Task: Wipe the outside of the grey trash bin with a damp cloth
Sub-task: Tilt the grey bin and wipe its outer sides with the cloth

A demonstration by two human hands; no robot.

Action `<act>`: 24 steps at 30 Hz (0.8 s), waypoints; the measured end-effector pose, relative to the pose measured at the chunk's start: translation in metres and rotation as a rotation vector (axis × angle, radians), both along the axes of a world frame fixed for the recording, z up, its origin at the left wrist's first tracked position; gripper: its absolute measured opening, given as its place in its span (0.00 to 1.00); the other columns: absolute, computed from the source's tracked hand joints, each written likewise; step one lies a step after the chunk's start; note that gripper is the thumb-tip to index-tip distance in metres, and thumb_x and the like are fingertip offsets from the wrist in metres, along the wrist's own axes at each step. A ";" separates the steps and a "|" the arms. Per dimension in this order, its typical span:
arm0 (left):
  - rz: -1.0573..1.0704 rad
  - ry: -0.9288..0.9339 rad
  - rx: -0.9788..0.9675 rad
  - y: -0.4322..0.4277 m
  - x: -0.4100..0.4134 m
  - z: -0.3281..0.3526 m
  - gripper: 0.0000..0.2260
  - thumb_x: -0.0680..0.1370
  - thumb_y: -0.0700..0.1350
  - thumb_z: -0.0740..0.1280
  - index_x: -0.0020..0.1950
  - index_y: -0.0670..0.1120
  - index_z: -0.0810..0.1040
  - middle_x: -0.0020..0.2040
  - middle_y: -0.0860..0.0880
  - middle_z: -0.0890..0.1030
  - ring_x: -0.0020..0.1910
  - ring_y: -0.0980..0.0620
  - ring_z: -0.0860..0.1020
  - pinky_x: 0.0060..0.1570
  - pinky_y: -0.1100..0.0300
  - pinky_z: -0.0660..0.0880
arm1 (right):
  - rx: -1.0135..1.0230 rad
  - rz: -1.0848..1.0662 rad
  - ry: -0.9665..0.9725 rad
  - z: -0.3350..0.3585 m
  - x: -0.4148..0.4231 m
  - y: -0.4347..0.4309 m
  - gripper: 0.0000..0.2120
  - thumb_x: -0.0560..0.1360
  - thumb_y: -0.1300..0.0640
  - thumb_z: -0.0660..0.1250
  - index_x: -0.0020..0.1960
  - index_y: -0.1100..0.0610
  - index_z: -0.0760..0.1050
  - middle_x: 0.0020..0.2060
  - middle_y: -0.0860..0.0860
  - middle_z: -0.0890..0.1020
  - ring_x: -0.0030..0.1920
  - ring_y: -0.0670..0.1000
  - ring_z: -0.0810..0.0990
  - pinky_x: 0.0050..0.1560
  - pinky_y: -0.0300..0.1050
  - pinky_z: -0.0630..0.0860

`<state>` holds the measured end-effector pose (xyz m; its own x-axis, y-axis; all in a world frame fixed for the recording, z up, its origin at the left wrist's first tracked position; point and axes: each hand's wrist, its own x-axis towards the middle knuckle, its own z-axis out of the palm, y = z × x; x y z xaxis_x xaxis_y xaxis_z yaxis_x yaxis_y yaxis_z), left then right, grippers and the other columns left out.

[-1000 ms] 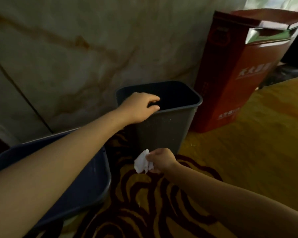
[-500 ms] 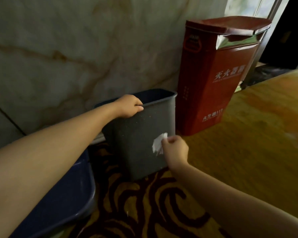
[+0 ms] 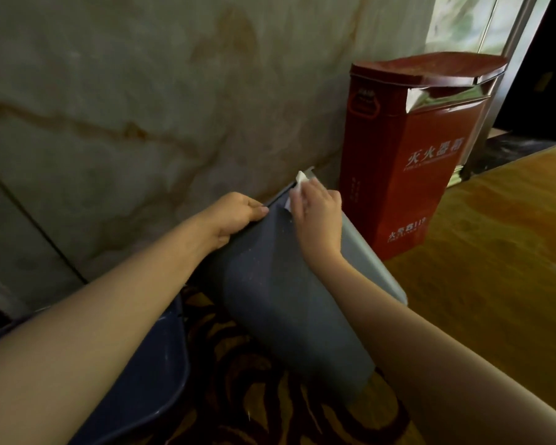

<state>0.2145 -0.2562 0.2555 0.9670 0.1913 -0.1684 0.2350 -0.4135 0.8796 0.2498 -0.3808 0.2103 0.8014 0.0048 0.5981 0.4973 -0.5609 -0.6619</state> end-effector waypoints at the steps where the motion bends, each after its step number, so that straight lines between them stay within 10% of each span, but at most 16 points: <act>1: 0.014 -0.007 -0.019 0.001 -0.001 0.000 0.11 0.78 0.39 0.61 0.53 0.35 0.79 0.39 0.44 0.80 0.34 0.51 0.77 0.39 0.60 0.75 | -0.064 0.026 -0.063 -0.004 -0.002 0.000 0.10 0.78 0.59 0.60 0.49 0.65 0.76 0.49 0.58 0.80 0.49 0.59 0.71 0.46 0.43 0.64; 10: 0.097 -0.077 -0.091 0.002 -0.013 -0.016 0.09 0.77 0.37 0.63 0.38 0.41 0.80 0.27 0.51 0.81 0.27 0.57 0.79 0.36 0.62 0.77 | -0.068 -0.062 -0.044 -0.061 -0.009 -0.053 0.10 0.76 0.61 0.64 0.55 0.62 0.78 0.54 0.56 0.82 0.50 0.59 0.75 0.47 0.40 0.65; 18: 0.170 -0.040 -0.129 0.003 -0.025 -0.036 0.13 0.75 0.39 0.65 0.57 0.34 0.77 0.57 0.36 0.80 0.58 0.41 0.77 0.64 0.45 0.70 | -0.028 -0.233 0.343 -0.124 -0.029 -0.086 0.09 0.78 0.60 0.61 0.53 0.59 0.78 0.50 0.54 0.82 0.53 0.53 0.75 0.48 0.42 0.66; 24: 0.197 0.013 -0.209 0.009 -0.025 -0.041 0.16 0.75 0.40 0.65 0.61 0.33 0.75 0.60 0.36 0.78 0.60 0.41 0.76 0.64 0.47 0.69 | 0.194 -0.049 0.132 -0.069 -0.040 -0.021 0.04 0.74 0.63 0.66 0.47 0.59 0.80 0.42 0.51 0.81 0.46 0.49 0.75 0.46 0.38 0.66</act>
